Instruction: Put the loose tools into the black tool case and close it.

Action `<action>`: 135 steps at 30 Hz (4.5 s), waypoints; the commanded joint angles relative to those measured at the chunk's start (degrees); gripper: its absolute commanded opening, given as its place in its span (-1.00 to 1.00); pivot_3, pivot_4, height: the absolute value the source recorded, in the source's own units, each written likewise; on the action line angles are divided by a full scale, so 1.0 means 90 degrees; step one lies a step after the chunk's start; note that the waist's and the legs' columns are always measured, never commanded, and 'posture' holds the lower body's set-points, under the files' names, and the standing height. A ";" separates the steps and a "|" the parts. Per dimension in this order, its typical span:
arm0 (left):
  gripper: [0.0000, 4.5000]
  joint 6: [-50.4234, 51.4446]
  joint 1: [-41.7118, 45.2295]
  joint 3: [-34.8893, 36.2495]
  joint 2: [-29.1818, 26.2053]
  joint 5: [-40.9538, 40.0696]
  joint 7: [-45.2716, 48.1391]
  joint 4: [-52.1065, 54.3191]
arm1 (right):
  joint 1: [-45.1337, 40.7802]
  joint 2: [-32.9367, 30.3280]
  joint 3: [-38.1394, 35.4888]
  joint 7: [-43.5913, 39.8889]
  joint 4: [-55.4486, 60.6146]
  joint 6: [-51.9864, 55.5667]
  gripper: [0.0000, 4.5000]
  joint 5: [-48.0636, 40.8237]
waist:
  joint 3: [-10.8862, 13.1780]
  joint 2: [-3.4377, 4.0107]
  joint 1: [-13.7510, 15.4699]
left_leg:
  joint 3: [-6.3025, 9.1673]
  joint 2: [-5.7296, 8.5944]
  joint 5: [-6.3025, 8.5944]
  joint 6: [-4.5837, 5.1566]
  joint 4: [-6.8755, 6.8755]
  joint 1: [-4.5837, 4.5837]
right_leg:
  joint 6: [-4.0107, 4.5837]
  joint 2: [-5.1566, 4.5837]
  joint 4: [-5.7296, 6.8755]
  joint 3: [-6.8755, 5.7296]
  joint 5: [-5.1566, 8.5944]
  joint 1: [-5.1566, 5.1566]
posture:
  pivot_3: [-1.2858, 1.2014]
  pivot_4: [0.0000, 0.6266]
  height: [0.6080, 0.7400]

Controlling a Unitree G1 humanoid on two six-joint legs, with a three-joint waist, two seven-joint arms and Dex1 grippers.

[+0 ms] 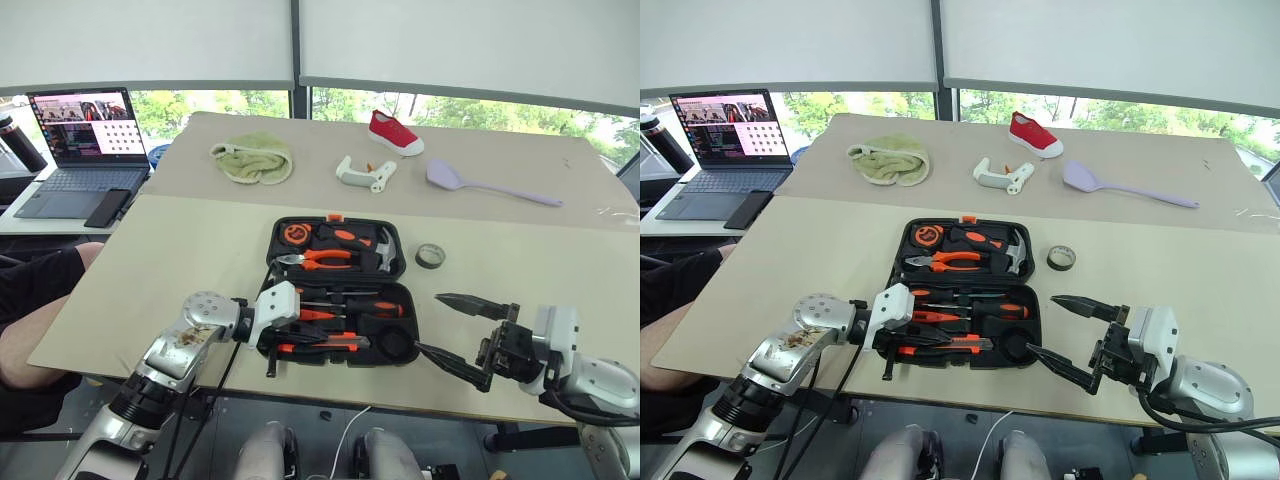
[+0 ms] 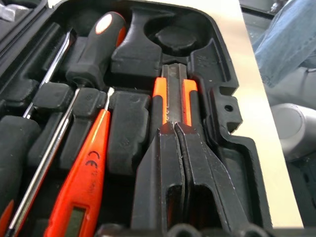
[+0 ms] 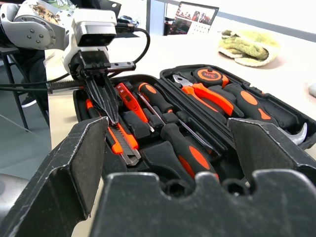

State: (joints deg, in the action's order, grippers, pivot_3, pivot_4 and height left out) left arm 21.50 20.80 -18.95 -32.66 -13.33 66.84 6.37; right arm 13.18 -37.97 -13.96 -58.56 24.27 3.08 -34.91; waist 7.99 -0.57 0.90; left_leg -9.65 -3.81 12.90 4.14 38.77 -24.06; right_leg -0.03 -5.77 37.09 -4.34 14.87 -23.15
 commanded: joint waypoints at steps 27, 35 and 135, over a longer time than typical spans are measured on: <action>0.96 -0.1178 -0.1476 0.4257 -0.0643 -0.2827 0.0510 -0.0641 | -0.0179 -0.0278 -0.1140 0.1665 -0.1301 0.0824 1.00 0.0960 | 0.0025 -0.0007 -0.0145 | -0.0010 0.0003 0.0023 -0.0028 -0.0012 -0.0014 | -0.0002 -0.0049 -0.0005 -0.0006 0.0002 -0.0034 | 0.03 -0.52 0.95; 0.96 -0.1123 -0.1181 0.3748 -0.0294 -0.2773 0.0382 -0.0463 | -0.4201 -0.2115 0.1415 0.0902 -0.2161 0.3954 1.00 0.1523 | 0.0032 -0.0006 -0.0159 | -0.0012 0.0008 0.0013 -0.0030 -0.0021 -0.0047 | 0.0006 -0.0051 -0.0004 -0.0013 -0.0012 -0.0061 | 0.03 -0.52 0.95; -0.98 0.0490 0.0501 0.0886 0.0860 -0.0129 -0.1719 -0.1588 | -0.3162 -0.0162 0.1618 0.0497 -0.2833 0.1238 -1.00 0.2594 | 0.0054 -0.0005 0.0081 | -0.0046 0.0015 -0.0054 -0.0052 0.0024 -0.0118 | -0.0019 0.0017 0.0014 0.0001 -0.0040 -0.0099 | 0.03 -0.52 0.95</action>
State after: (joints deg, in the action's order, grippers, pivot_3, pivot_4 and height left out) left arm 26.27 24.61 -6.57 -27.87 -14.62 50.02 -8.01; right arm -16.46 -38.99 2.00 -53.49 -5.78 13.14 -9.41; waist 8.47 -0.62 1.62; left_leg -10.05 -3.64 12.42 3.69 38.98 -25.12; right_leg -0.22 -5.64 37.21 -4.33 14.51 -24.02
